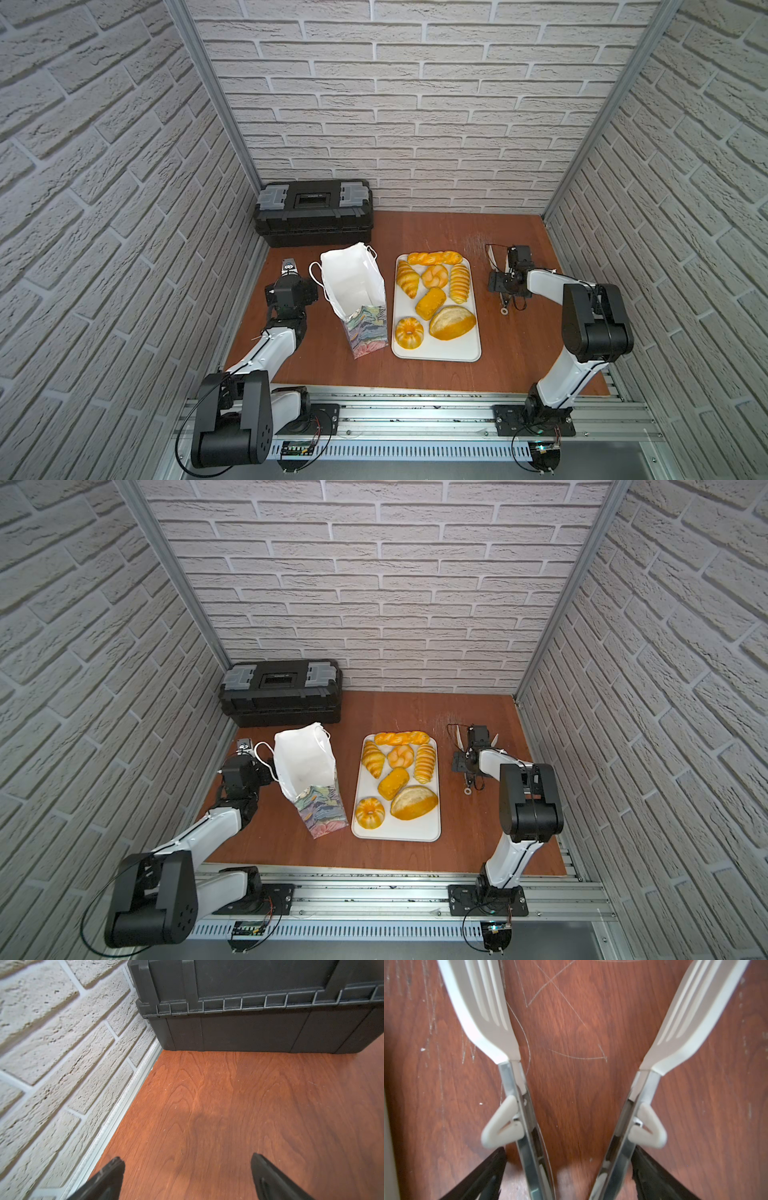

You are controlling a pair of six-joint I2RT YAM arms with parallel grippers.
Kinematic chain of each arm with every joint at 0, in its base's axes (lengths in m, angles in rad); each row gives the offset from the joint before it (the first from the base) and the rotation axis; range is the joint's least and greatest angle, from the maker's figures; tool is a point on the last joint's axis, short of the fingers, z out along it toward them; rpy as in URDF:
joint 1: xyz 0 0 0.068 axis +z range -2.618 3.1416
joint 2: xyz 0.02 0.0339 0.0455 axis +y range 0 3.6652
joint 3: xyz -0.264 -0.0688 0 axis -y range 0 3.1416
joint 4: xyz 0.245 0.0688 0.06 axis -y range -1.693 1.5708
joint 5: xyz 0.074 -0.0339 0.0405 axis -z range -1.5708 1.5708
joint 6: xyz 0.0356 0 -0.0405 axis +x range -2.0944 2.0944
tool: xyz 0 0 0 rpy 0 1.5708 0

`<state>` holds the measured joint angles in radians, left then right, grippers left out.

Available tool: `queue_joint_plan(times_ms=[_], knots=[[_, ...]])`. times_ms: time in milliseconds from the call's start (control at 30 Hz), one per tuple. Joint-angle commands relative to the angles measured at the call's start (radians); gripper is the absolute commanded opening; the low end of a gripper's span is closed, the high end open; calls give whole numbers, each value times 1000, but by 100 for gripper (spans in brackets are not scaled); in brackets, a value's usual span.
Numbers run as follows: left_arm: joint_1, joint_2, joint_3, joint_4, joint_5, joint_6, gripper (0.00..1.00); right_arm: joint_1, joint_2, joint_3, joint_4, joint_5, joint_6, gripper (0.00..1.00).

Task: Pack bread into a paper bag
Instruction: Pick up the clamp from the center of the board.

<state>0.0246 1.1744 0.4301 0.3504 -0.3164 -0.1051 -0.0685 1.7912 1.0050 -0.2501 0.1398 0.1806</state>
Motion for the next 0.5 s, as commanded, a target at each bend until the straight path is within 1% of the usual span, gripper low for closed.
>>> queue_joint_plan(times_ms=[0,133,300,467], knots=[[-7,-7,-19,24,-10,10,98,-3,14,26,10,28,-24,94],[-7,-8,-24,22,-10,10,98,-6,23,41,15,49,-28,93],[-7,-21,-33,17,-10,8,98,-15,44,63,-6,46,-14,92],[-7,-36,-44,16,-11,8,98,-42,40,52,0,4,3,91]])
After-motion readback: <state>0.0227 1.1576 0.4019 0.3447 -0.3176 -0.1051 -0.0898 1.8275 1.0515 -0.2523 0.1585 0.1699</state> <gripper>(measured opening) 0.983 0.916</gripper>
